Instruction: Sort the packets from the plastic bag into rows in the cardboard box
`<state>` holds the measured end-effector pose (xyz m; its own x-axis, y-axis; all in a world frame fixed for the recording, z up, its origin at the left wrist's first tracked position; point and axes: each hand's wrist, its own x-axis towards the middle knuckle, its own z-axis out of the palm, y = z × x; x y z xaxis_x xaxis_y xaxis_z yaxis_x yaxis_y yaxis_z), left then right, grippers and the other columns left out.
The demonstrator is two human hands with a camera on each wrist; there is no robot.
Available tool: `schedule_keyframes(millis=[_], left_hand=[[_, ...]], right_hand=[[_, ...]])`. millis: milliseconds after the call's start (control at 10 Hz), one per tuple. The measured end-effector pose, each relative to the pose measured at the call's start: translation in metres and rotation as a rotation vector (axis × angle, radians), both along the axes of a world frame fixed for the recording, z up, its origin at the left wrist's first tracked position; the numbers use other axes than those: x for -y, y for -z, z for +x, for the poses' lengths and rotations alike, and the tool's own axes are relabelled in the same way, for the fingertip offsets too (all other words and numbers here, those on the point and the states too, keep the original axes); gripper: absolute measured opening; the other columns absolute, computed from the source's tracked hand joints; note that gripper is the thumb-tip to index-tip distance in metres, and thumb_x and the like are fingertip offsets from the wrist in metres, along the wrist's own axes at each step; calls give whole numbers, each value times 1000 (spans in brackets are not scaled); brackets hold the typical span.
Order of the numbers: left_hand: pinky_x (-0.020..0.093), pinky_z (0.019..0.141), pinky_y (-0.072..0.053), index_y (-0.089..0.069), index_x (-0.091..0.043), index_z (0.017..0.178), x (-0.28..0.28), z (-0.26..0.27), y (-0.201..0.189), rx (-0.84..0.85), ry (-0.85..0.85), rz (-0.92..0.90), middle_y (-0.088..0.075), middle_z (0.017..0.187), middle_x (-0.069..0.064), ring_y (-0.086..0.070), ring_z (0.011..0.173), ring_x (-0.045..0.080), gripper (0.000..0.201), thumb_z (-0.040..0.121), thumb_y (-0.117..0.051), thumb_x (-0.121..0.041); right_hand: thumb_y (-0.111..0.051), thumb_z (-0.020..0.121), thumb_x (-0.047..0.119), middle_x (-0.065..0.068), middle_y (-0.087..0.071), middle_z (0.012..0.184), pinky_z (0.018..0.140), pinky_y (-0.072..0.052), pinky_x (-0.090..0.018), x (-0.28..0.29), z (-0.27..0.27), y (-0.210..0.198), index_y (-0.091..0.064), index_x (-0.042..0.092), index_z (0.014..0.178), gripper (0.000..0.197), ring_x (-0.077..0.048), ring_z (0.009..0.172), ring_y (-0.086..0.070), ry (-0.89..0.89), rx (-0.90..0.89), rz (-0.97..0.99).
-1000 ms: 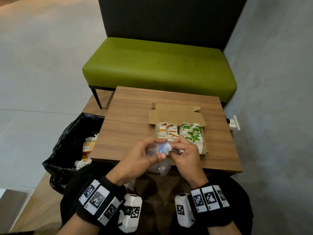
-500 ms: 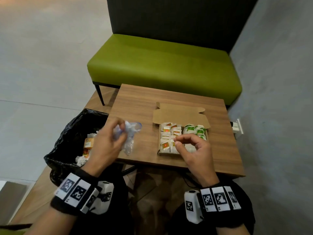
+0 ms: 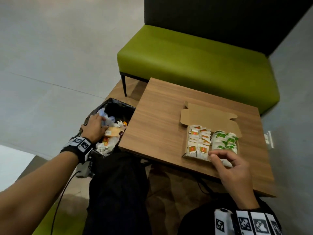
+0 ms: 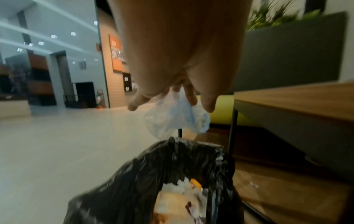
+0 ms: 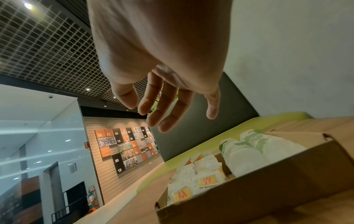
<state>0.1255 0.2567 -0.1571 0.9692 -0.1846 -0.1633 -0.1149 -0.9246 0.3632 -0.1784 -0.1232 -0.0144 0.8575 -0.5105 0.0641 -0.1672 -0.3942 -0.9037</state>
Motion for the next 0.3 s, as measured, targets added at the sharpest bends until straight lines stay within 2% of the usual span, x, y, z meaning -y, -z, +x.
schedule_keyframes(millis=[100,200,300], left_hand=[[69,104,-30,-59,-21,125,-4,8,42,-158,56,89,-29,148,11,-25,140,40,47,86,-61,-48],[57,109,-36,-65,-16,123,-11,19,75,-276,89,27,-25,154,19,-35,136,45,38,92,-62,-37],[50,104,-42,-43,1,143,-2,14,64,-344,54,-40,-25,157,28,-42,135,45,48,97,-54,-10]], right_hand=[[-72,87,7,17,-74,91,78,-49,-9,2,-1,-1,-76,21,85,15,1,93,-66,21,-3,-22],[-71,86,5,19,-74,90,77,-47,-5,5,-2,-2,-76,20,83,16,4,92,-66,38,-24,-20],[-71,87,6,17,-75,89,77,-47,-5,5,-2,-3,-76,19,83,14,2,92,-67,78,-29,-29]])
